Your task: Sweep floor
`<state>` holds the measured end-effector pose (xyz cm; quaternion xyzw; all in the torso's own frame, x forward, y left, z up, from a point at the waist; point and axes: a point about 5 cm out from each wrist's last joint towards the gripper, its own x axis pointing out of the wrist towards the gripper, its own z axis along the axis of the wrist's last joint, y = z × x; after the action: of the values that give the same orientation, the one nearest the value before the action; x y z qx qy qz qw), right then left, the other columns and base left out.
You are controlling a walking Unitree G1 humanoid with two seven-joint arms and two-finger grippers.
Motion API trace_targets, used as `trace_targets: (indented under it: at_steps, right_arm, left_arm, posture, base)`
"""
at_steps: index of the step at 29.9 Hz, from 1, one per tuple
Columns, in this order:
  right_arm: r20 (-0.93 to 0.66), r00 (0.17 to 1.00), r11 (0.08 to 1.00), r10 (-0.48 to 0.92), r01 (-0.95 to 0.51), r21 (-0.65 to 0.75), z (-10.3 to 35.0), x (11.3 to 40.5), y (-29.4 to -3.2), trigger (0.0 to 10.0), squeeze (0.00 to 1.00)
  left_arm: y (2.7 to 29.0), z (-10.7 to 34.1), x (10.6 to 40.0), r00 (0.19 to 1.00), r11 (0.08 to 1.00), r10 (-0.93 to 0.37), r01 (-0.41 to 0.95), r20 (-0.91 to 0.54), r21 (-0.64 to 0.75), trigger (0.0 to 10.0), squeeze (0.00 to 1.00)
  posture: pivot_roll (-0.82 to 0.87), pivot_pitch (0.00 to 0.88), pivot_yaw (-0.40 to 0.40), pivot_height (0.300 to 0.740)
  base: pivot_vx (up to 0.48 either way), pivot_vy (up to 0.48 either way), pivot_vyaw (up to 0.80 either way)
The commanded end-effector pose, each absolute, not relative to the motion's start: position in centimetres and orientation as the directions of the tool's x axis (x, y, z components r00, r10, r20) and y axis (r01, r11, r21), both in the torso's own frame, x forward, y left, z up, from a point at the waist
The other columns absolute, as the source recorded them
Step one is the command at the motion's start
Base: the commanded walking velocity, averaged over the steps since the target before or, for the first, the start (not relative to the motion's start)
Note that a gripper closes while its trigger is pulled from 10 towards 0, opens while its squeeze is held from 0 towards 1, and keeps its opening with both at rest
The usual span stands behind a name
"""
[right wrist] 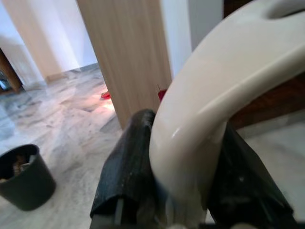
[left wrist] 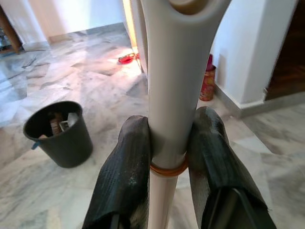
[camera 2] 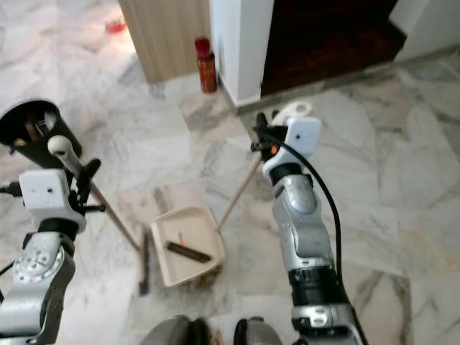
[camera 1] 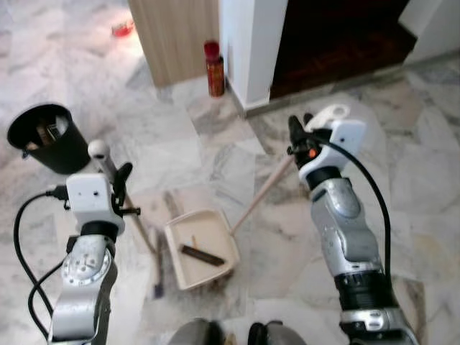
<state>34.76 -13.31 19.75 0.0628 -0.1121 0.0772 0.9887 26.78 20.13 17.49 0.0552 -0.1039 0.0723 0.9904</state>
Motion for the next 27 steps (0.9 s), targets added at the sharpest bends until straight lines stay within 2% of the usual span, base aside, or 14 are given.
trace_targets:
  at_steps: [1, 27]
  right_arm:
    - [0.284, 0.948, 0.977, 0.145, -0.182, 0.108, 21.06, 34.60, -13.02, 10.0, 0.00]
    - [0.267, 0.946, 0.967, 0.184, -0.223, 0.120, 20.93, 34.57, -12.47, 10.0, 0.00]
  left_arm:
    - [20.75, 17.87, 26.37, 0.962, 0.979, 0.148, -0.175, 0.230, 0.101, 10.0, 0.00]
    - [20.87, 17.93, 26.22, 0.960, 0.976, 0.159, -0.187, 0.233, 0.107, 10.0, 0.00]
  posture:
    - [-0.01, 0.248, 0.004, 0.740]
    - [-0.01, 0.247, 0.000, 0.740]
  base:
    - [0.000, 0.480, 0.00]
    - [0.000, 0.480, 0.00]
